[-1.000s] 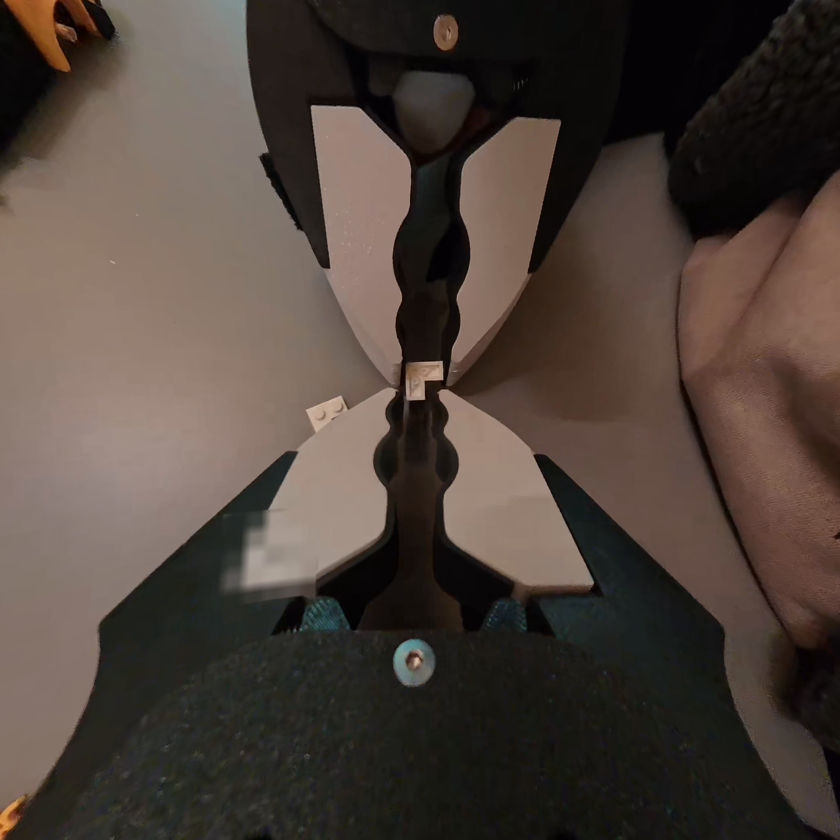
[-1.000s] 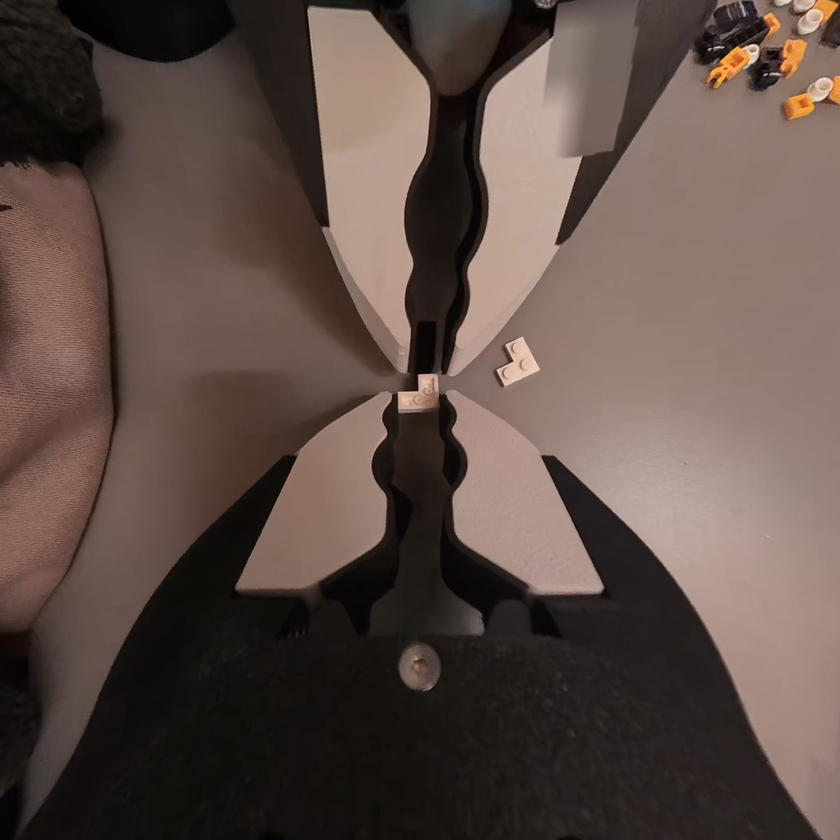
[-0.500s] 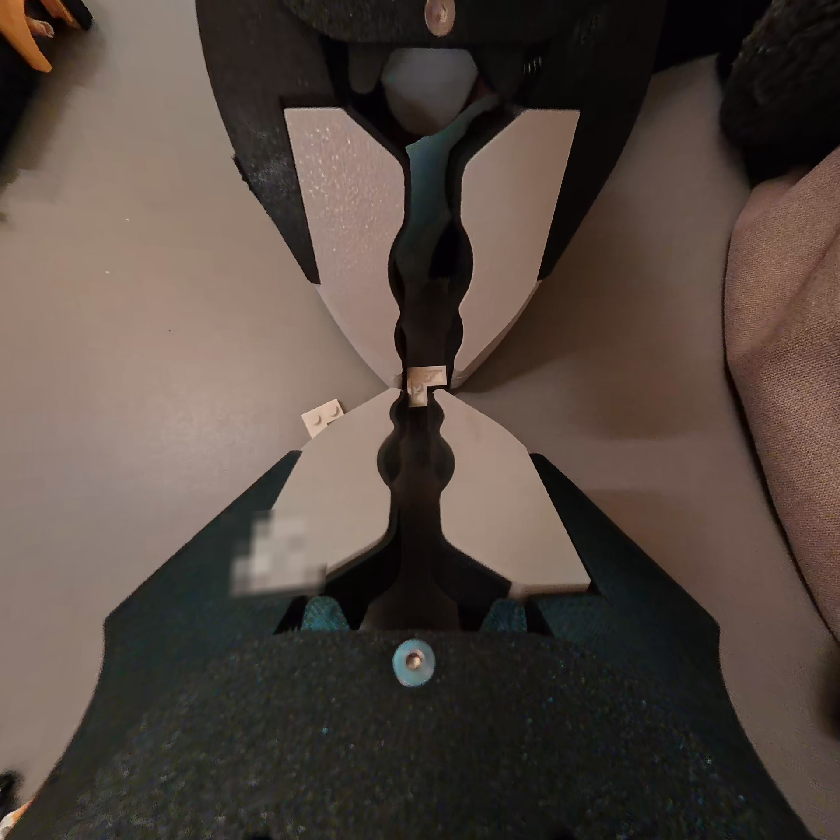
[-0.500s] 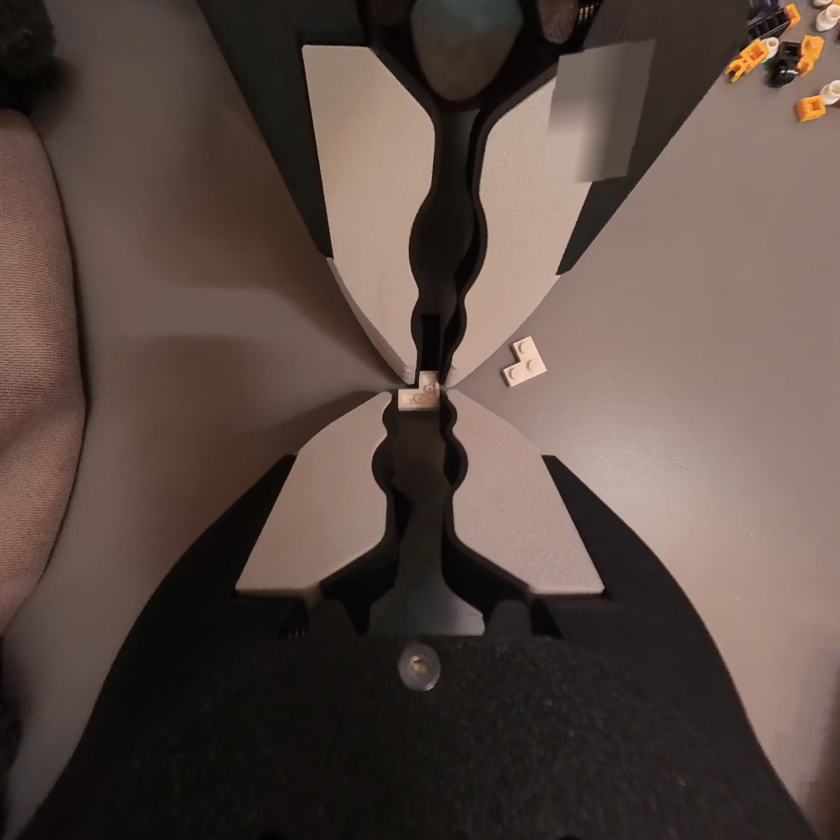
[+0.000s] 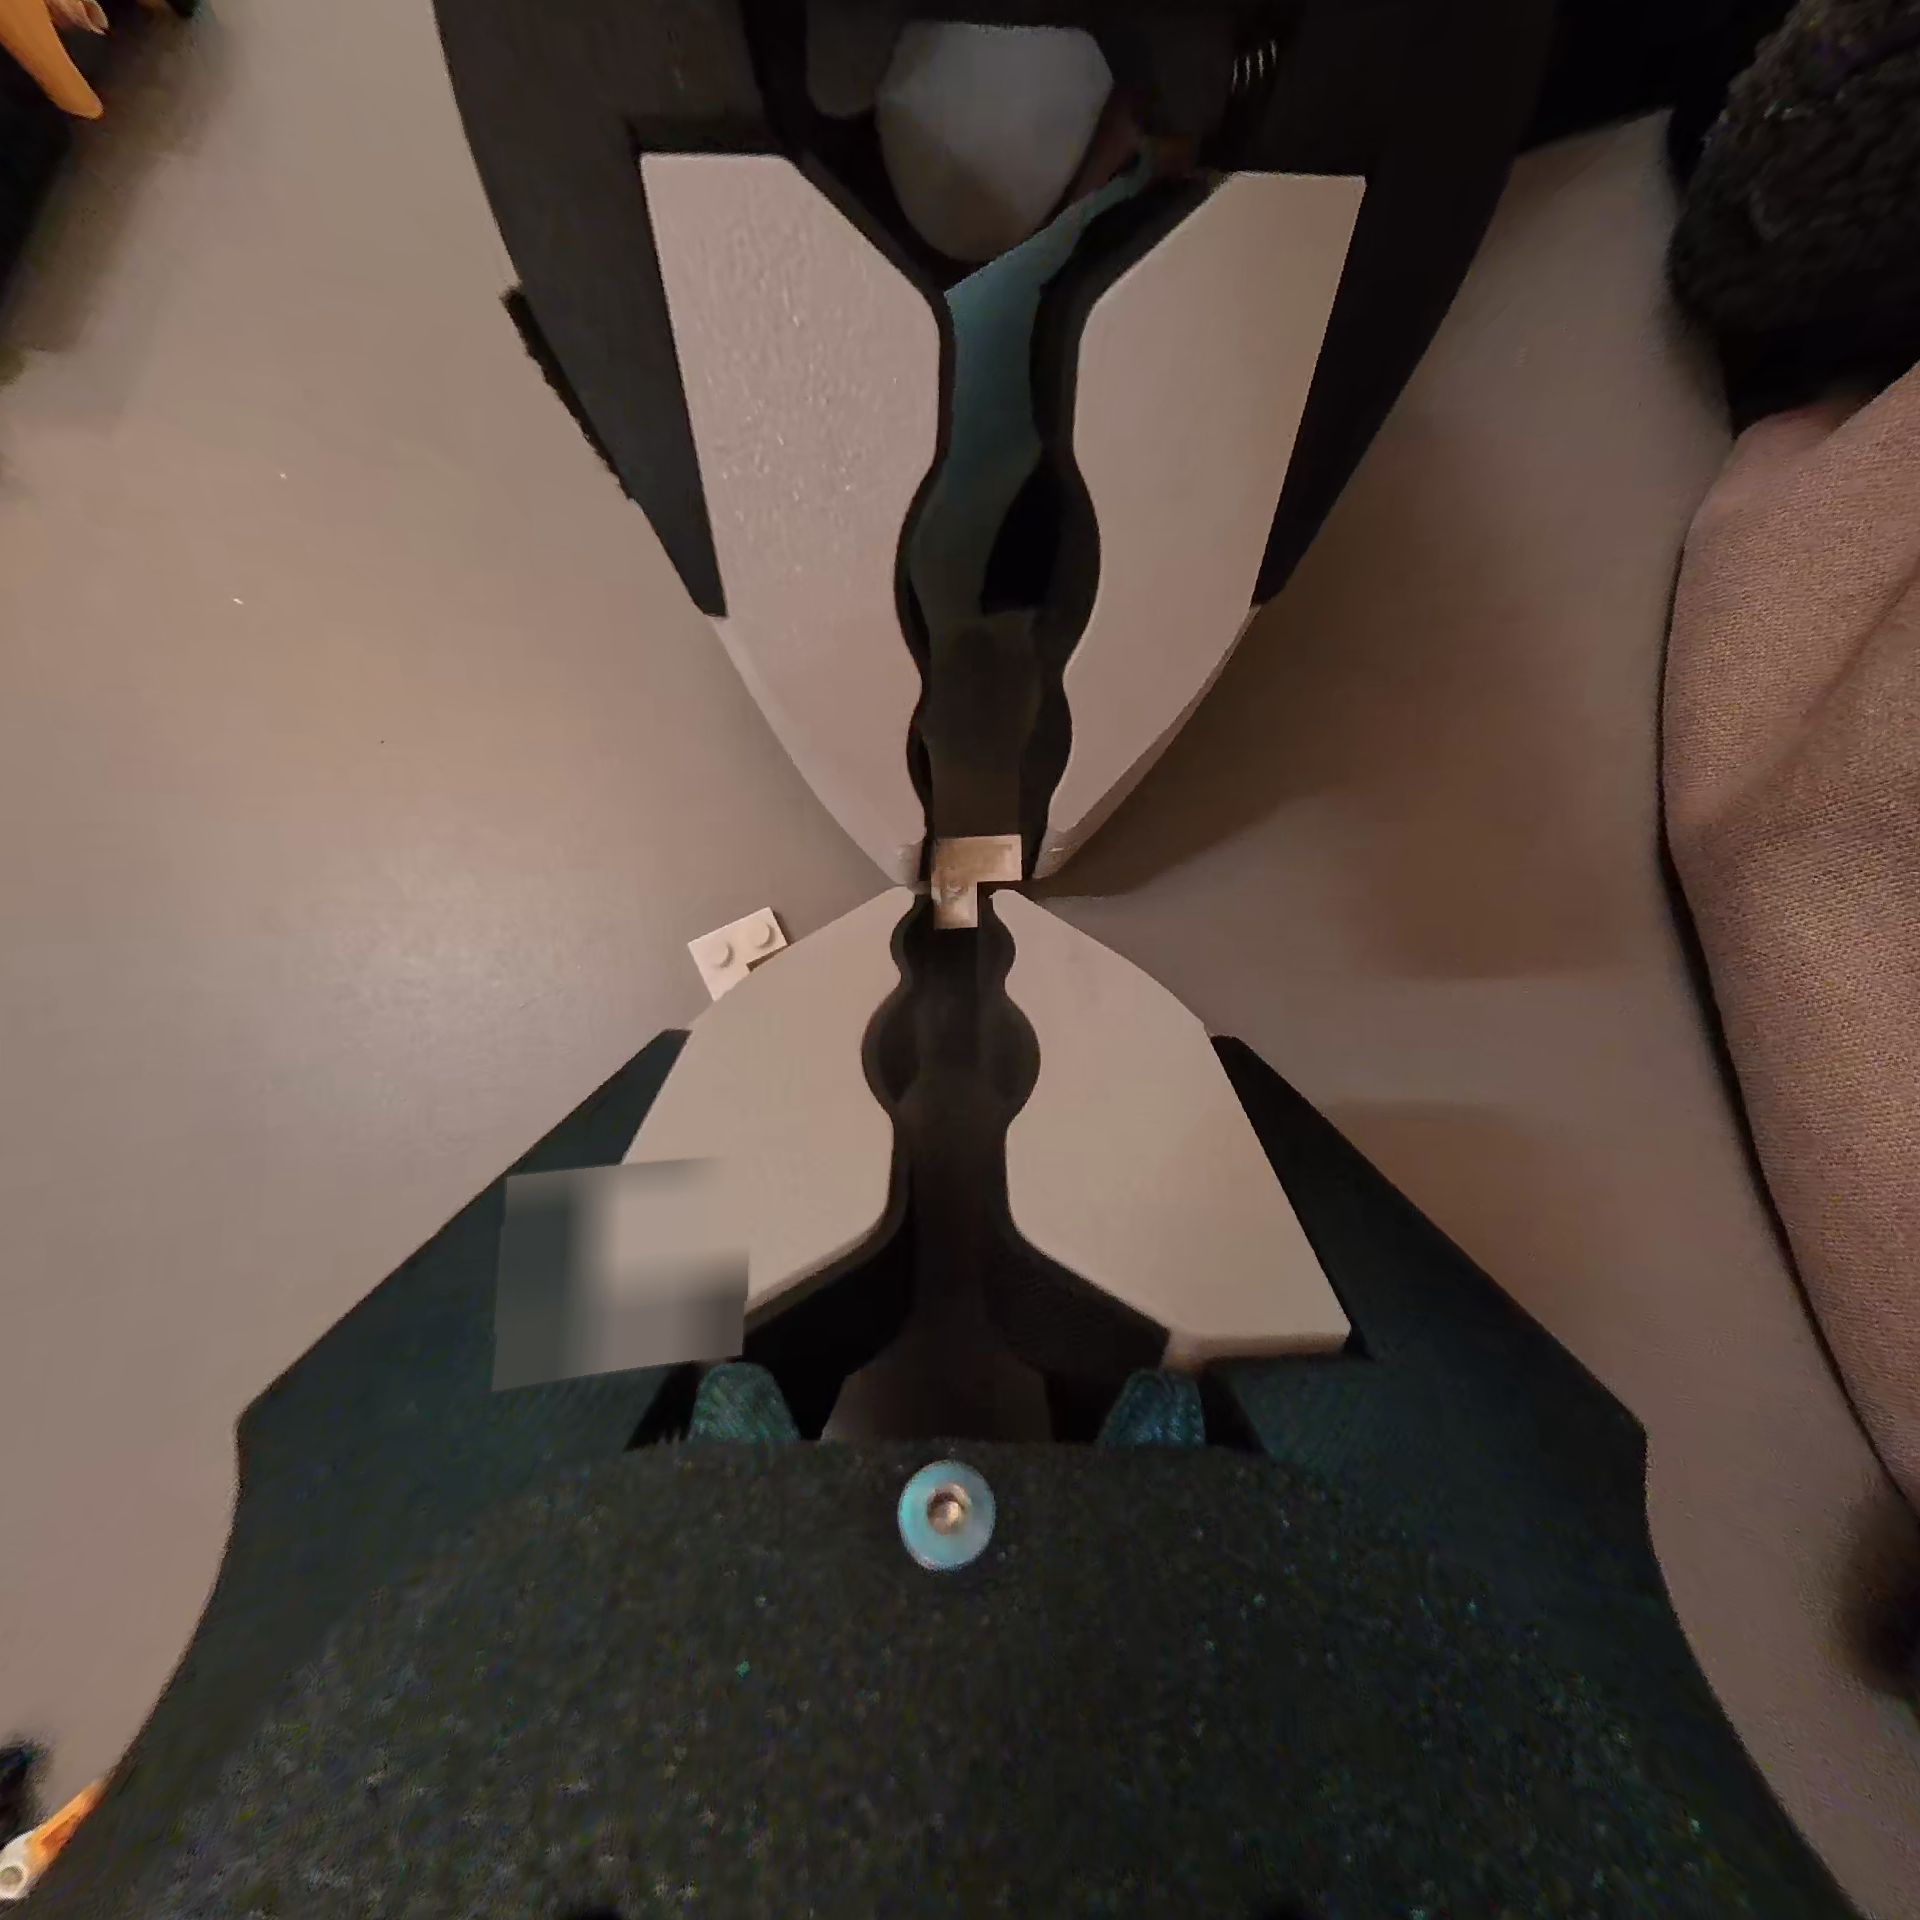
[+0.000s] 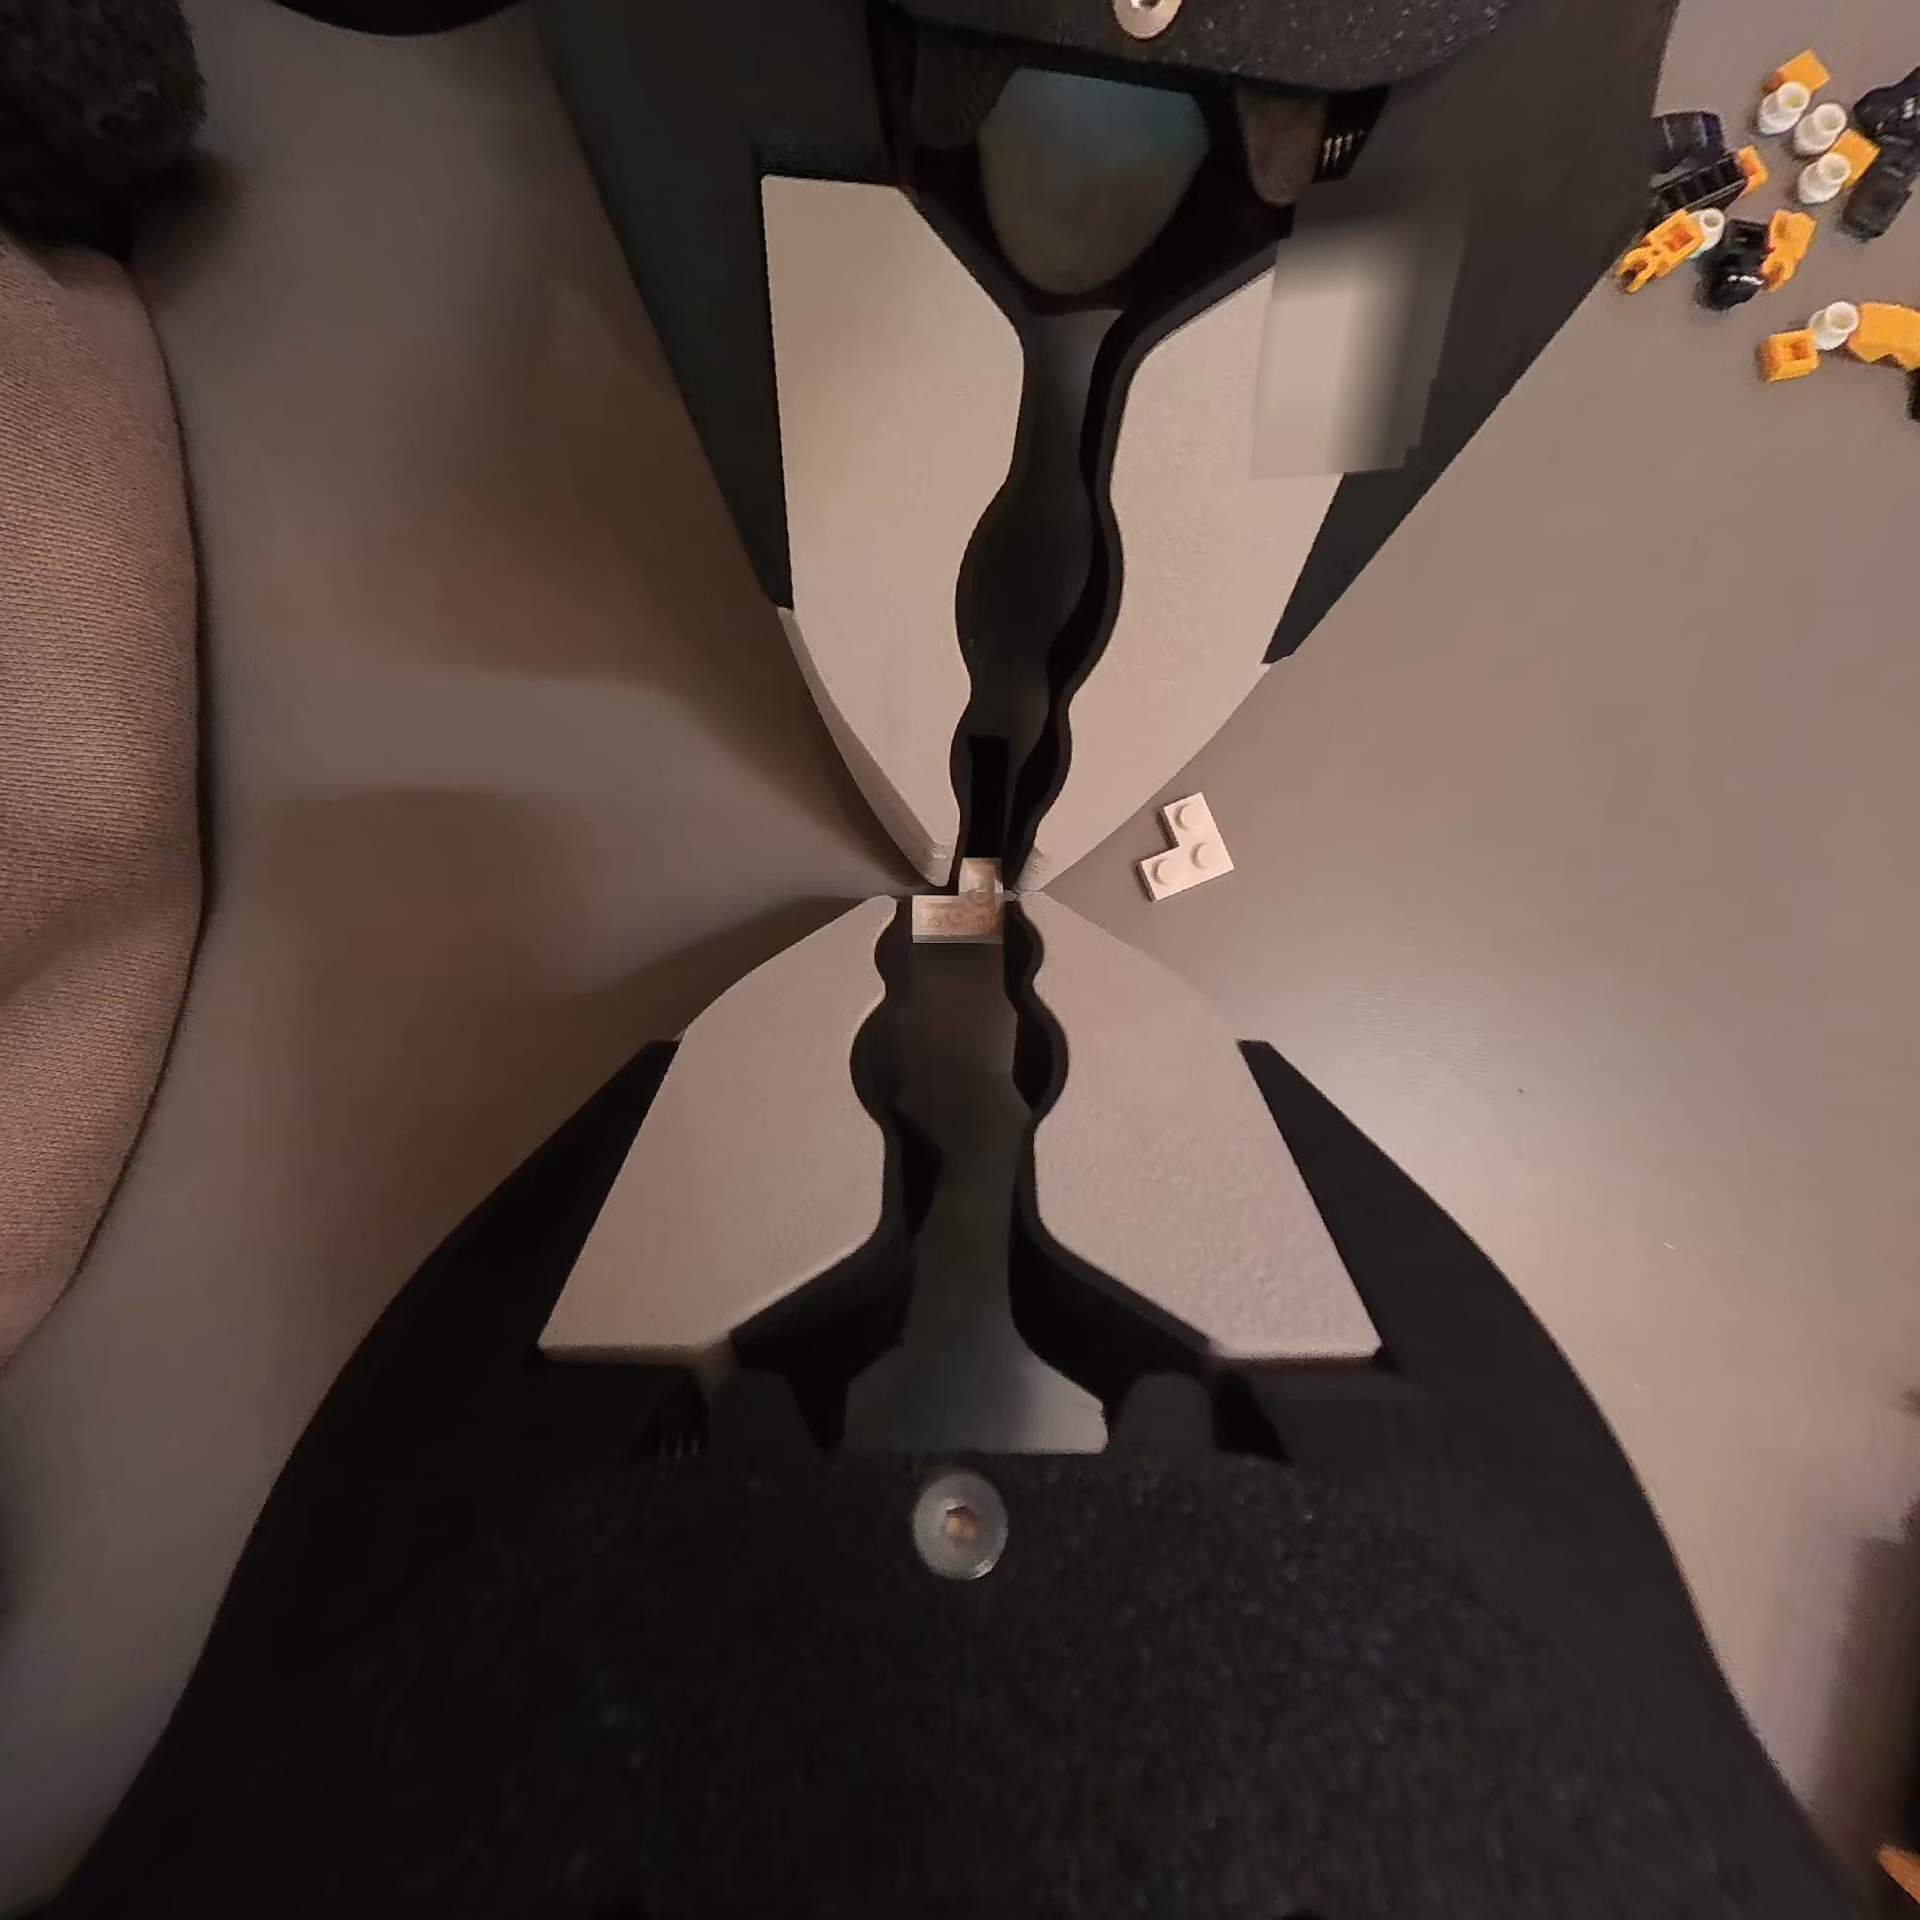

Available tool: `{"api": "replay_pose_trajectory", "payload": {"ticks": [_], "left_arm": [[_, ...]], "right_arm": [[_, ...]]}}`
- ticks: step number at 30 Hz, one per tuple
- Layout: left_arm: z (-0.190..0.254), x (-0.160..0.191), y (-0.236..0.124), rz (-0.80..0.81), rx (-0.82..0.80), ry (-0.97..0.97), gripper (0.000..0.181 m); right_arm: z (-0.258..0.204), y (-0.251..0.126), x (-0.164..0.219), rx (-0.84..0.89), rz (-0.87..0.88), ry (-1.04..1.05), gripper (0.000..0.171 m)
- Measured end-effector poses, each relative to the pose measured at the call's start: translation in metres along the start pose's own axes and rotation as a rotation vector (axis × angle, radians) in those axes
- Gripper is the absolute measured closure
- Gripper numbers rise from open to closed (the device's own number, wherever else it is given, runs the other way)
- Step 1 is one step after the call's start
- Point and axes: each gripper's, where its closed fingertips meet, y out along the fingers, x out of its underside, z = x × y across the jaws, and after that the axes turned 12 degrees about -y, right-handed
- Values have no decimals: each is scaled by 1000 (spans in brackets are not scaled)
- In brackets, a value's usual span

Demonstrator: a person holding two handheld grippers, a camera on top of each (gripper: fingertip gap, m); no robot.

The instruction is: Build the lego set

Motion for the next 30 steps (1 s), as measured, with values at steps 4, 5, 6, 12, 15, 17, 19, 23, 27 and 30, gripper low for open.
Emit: {"api": "replay_pose_trajectory", "payload": {"ticks": [4,5,6,12,15,17,19,23,27,30], "left_arm": [[0,1,0,-5,-1,3,174],[0,3,1,-16,-3,7,173],[0,5,1,-27,-5,12,170],[-1,10,-2,-71,-27,23,165],[0,12,-4,-98,-37,25,166],[-1,12,-4,-99,-48,24,169],[-2,13,-4,-101,-48,24,174],[-2,13,-4,-102,-70,70,174],[-4,12,-5,-101,-99,105,174],[-6,12,-5,-102,-119,124,174]], "right_arm": [[-1,2,4,-11,-18,10,154],[-1,3,4,-12,-19,12,154],[-1,2,4,-13,-18,12,154],[-1,2,4,-14,-25,5,155],[-2,2,5,-15,-31,-2,155],[-2,2,5,-16,-35,-4,155],[-2,2,5,-15,-35,-6,155],[-2,2,5,-16,-34,-2,155],[-3,2,6,-18,-37,-6,154],[-3,2,6,-19,-42,-1,153]]}}
